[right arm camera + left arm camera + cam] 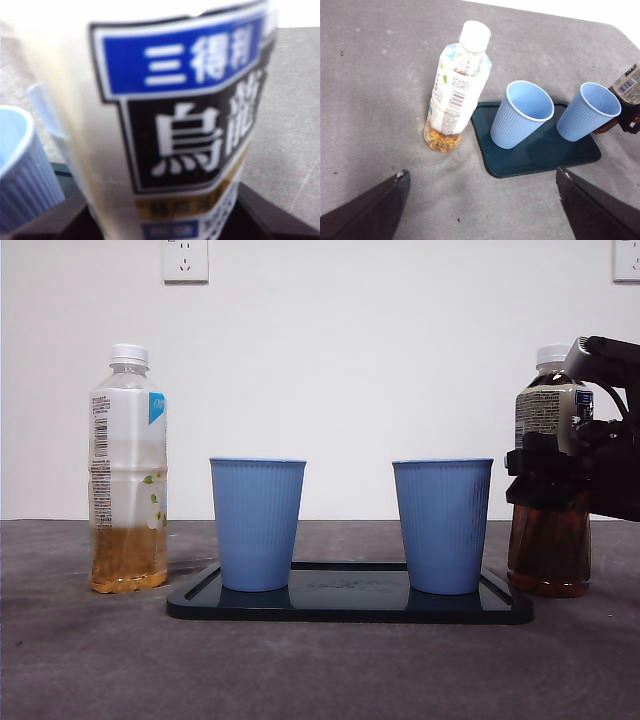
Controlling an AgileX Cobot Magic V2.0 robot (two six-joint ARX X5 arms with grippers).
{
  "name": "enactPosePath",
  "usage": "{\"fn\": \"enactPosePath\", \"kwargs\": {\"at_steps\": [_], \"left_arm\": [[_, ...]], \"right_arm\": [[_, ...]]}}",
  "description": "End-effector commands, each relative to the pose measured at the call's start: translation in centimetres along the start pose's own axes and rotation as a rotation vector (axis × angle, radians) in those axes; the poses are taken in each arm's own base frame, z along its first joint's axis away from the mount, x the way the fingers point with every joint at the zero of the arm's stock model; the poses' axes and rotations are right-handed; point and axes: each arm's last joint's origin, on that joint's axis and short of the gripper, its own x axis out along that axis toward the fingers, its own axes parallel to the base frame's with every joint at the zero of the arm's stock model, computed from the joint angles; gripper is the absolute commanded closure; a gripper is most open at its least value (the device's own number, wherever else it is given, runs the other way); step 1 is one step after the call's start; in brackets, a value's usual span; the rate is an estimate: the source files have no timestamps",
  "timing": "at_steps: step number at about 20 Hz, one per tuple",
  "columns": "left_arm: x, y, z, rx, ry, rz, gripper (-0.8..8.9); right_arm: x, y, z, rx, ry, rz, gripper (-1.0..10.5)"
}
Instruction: Pour the drink into the cup
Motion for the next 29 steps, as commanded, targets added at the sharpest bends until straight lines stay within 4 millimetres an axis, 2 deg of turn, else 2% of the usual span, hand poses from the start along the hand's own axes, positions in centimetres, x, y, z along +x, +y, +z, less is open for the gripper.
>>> {"fn": "enactPosePath", "kwargs": {"at_steps": [1, 6, 10, 15, 19, 22, 25, 29], "left_arm": [[-0.3, -0.2, 0.5, 0.024, -0.024, -0.008, 3.41], [-0.3, -0.2, 0.5, 0.038, -0.024, -0.007, 3.41], [-0.3, -0.2, 0.6, 0.044, -0.029, -0.008, 3.41], [-0.3, -0.2, 0.6, 0.045, -0.030, -0.008, 3.41], [-0.3, -0.2, 0.6, 0.045, -0.031, -0.008, 3.41], [-0.3, -0.2, 0.6, 0.047, -0.031, -0.008, 3.41], [-0.3, -0.2, 0.6, 0.056, -0.031, -0.009, 3.41], [-0.3, -0.4, 0.6, 0.079, -0.032, -0.026, 3.41]], "right_arm": [[0.2, 0.1, 0.0, -0.002, -0.003, -0.002, 7.4], [-0.8, 0.3, 1.6, -0.006, -0.023, -0.009, 7.4], [-2.6, 0.5, 3.7, -0.053, -0.020, -0.061, 7.4], [-4.4, 1.1, 7.3, -0.152, 0.094, -0.098, 7.4], [-5.3, 1.8, 11.8, -0.323, 0.229, -0.120, 7.4], [-6.0, 2.5, 14.0, -0.484, 0.319, -0.135, 7.4], [-6.6, 3.1, 14.9, -0.672, 0.396, -0.159, 7.4], [-6.7, 4.0, 14.8, -0.933, 0.509, -0.228, 7.4]]}}
